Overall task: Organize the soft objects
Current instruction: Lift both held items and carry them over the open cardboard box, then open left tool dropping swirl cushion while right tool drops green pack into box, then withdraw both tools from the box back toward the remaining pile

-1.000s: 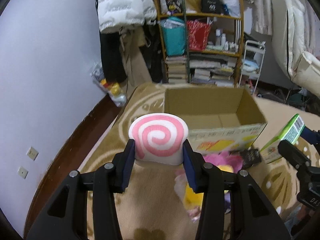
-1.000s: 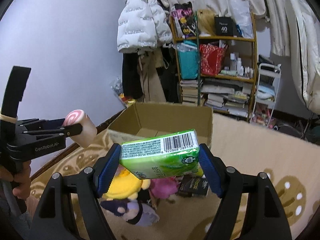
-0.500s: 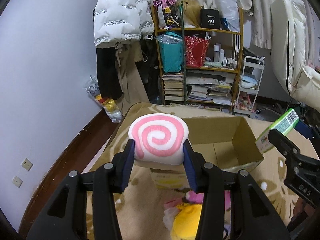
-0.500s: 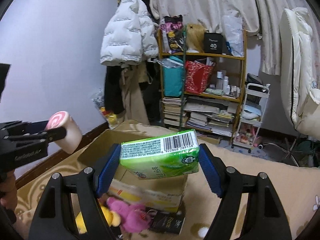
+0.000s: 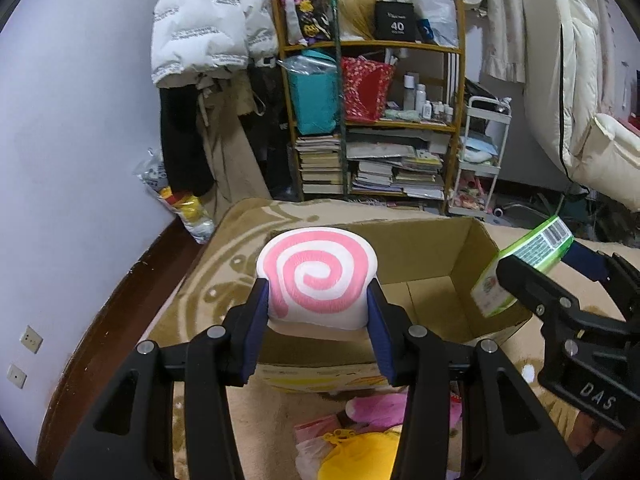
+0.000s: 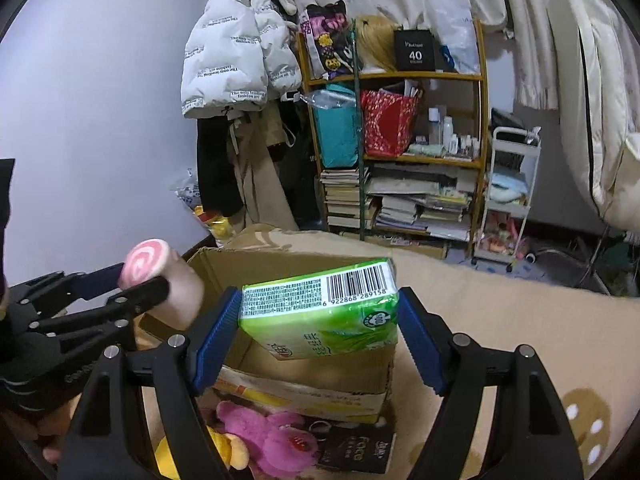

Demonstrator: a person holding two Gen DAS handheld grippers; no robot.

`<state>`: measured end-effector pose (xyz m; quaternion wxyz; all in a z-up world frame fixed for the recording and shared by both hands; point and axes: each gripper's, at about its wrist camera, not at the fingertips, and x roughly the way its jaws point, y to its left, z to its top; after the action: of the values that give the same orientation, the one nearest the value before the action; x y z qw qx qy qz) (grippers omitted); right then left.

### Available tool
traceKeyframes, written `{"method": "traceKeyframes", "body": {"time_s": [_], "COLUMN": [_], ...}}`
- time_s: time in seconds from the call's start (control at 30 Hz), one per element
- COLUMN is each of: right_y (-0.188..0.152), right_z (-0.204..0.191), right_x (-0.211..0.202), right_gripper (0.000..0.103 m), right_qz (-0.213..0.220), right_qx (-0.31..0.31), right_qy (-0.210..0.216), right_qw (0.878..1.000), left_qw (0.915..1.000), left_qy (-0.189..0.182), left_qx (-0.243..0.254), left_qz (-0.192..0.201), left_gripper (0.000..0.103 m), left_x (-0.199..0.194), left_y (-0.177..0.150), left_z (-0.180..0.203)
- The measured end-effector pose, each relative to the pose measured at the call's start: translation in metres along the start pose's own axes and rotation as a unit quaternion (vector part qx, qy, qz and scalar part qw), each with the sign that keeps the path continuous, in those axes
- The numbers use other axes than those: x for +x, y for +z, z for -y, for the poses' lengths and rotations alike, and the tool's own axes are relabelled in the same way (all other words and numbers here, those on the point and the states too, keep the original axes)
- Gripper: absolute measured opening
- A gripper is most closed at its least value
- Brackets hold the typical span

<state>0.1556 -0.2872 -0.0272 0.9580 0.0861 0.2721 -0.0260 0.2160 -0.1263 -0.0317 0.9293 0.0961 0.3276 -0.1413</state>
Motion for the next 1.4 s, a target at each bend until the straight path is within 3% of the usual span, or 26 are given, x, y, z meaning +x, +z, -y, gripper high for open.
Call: {"method": "traceKeyframes", "body": {"time_s": [0.27, 0.53, 0.63, 0.67, 0.73, 0.8, 0.93, 1.03, 1.27, 1.33, 1.4], "right_y": [-0.008, 0.001, 0.005, 0.006, 0.009, 0.012, 0.018, 0.019, 0.019, 0.017, 0.014], "right_z": [0.008, 0.018, 0.017, 0.018, 0.018, 0.018, 0.021, 0.027, 0.033, 0.033, 0.034], "right_x": [0.012, 0.022, 0.021, 0.02, 0.015, 0.012, -0.001, -0.013, -0.039, -0.047, -0.057], "right_gripper": [0.082, 0.083, 0.092, 0.094, 0.097, 0.103, 0.103, 0.103, 0.103, 0.103, 0.103], "right_qz": [-0.021, -0.034, -0.033, -0.03, -0.025, -0.026, -0.023, -0.016, -0.015, -0.013, -0.011], "right_qx": [0.03, 0.066, 0.061, 0.061, 0.061, 0.059, 0.061, 0.075, 0.08, 0.074, 0.068], "right_qy": [0.021, 0.037, 0.035, 0.035, 0.036, 0.031, 0.028, 0.027, 0.017, 0.015, 0.012], "right_qw": [0.999, 0.997, 0.997, 0.997, 0.997, 0.997, 0.998, 0.997, 0.997, 0.997, 0.998], "left_qw": [0.9987, 0.999, 0.9989, 0.999, 0.9996, 0.9999, 0.9999, 0.9998, 0.9998, 0.9999, 0.9999], "left_qy": [-0.034, -0.016, -0.011, -0.009, -0.006, -0.002, 0.004, -0.013, 0.005, 0.001, 0.0], "left_qx": [0.006, 0.003, 0.0, 0.0, -0.001, 0.003, 0.009, 0.015, 0.012, 0.006, 0.006], "left_qz": [-0.038, -0.042, -0.046, -0.043, -0.027, -0.011, -0.009, -0.002, 0.016, 0.014, 0.015], "left_gripper": [0.047, 0.059, 0.065, 0.068, 0.084, 0.088, 0.09, 0.09, 0.091, 0.099, 0.1], "left_x": [0.021, 0.025, 0.025, 0.023, 0.016, 0.007, -0.003, -0.015, -0.052, -0.062, -0.071], "left_y": [-0.001, -0.005, -0.004, -0.004, -0.002, 0.001, 0.009, 0.011, 0.006, 0.001, -0.005], "left_z": [0.001, 0.0, -0.003, -0.004, -0.007, -0.008, -0.01, -0.012, -0.013, -0.012, -0.009]}}
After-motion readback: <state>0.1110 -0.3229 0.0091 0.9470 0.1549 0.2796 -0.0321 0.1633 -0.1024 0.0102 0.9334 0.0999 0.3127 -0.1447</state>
